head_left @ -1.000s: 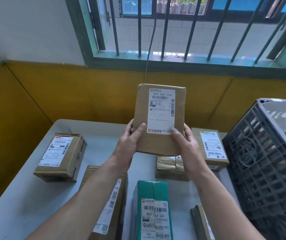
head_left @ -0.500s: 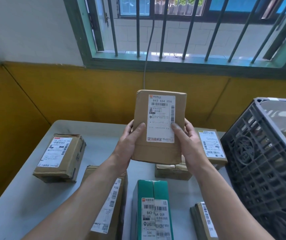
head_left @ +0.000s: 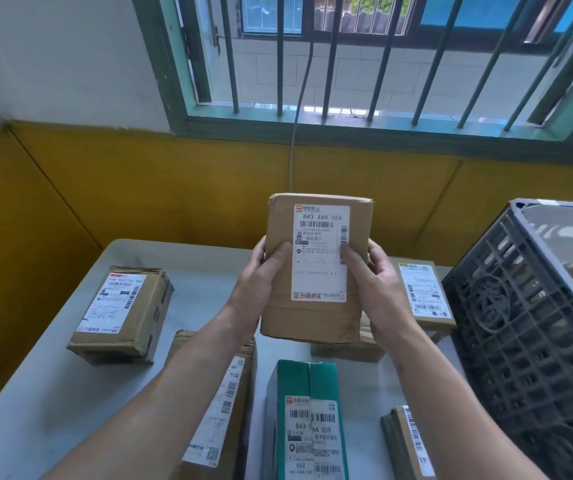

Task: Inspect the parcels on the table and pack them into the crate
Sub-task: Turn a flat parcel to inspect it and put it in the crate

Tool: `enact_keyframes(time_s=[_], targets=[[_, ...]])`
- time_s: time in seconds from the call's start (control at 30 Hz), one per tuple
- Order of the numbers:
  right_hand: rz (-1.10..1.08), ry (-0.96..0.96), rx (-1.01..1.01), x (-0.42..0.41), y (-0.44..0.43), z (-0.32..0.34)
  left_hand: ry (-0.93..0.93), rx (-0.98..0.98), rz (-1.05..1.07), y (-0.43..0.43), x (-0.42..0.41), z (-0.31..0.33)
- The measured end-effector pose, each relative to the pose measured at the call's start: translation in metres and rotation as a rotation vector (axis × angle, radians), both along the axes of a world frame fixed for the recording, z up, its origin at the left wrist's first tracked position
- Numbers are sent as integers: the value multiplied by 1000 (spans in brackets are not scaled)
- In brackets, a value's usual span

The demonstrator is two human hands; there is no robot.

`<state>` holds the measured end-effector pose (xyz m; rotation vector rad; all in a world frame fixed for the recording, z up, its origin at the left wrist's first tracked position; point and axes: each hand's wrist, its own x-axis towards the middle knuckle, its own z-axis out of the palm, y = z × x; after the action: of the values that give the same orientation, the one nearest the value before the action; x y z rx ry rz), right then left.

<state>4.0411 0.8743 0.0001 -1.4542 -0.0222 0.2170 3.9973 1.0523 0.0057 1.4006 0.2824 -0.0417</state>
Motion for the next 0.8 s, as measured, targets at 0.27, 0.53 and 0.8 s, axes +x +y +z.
enact_keyframes(time_s=[0.27,0.53,0.8], targets=[[-8,-17,-38,-5,8,6,27,7,49,-1,-1,4],[-15,-55,-113,-4,13,8,-18,33,101,0,0,8],[-52,-70,-107,-4,17,9,-26,87,125,-1,2,11]])
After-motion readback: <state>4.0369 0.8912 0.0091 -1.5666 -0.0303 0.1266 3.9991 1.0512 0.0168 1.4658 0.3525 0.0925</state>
